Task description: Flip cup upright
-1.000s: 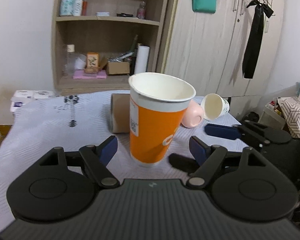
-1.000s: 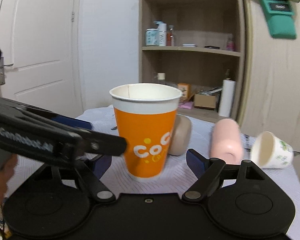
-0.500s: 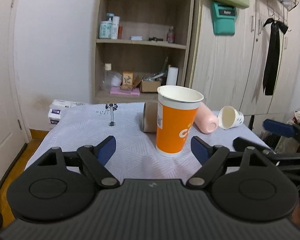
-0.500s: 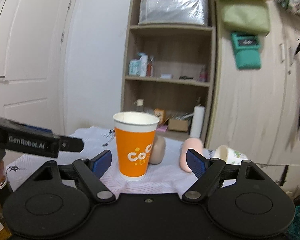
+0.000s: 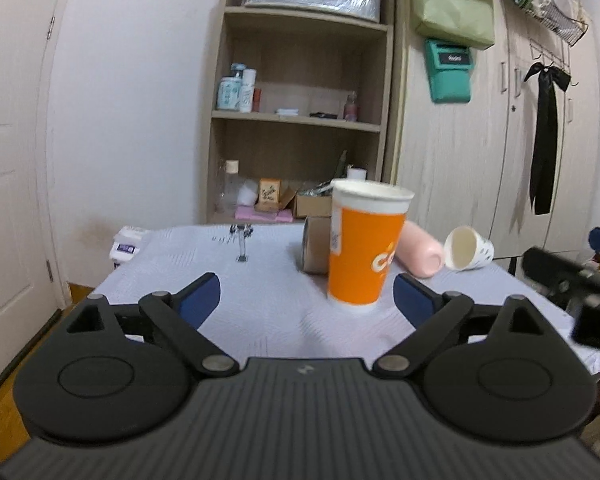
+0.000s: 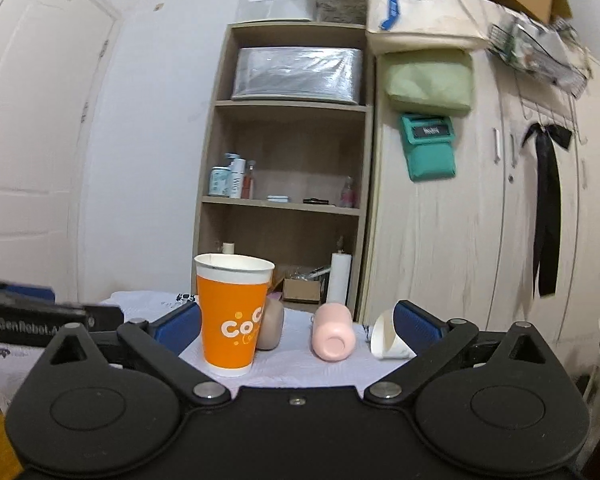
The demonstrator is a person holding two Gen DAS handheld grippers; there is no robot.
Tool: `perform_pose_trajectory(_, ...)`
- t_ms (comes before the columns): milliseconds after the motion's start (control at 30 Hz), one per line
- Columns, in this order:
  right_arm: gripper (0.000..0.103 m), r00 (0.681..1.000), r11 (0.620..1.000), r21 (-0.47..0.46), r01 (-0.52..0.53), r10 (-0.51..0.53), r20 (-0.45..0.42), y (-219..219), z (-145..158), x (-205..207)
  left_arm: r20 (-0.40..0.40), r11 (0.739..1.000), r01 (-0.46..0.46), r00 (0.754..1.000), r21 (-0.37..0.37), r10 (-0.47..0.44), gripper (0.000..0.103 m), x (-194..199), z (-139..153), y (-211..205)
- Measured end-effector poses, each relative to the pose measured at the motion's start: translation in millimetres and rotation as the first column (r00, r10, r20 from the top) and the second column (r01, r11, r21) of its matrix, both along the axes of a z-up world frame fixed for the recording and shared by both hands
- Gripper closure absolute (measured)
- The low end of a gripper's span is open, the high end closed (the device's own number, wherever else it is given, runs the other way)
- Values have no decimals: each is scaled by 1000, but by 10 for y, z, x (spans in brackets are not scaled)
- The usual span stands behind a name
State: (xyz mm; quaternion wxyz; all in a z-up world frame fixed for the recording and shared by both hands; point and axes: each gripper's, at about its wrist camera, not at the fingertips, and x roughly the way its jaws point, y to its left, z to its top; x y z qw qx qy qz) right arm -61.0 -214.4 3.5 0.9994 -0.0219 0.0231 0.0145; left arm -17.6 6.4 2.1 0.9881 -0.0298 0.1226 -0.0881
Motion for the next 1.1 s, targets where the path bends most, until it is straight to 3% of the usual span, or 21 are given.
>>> perform_pose_trajectory(133,0,999,998,68,-5,8,-40,-66,-69,55,1,1000,-11,1000,1,11,8,14,-82,40)
perform_pose_trajectory(433,0,998,993,119,7,1,-70,-126,-149,109,-3,1000,-7,1000,-5,7,0,-1,-86,87)
perform_pose_trajectory(1100,0,995,991,124,41,-30,-91,-155,-125,126,-30,1000,-10,1000,-1,10,0,3,-71,23)
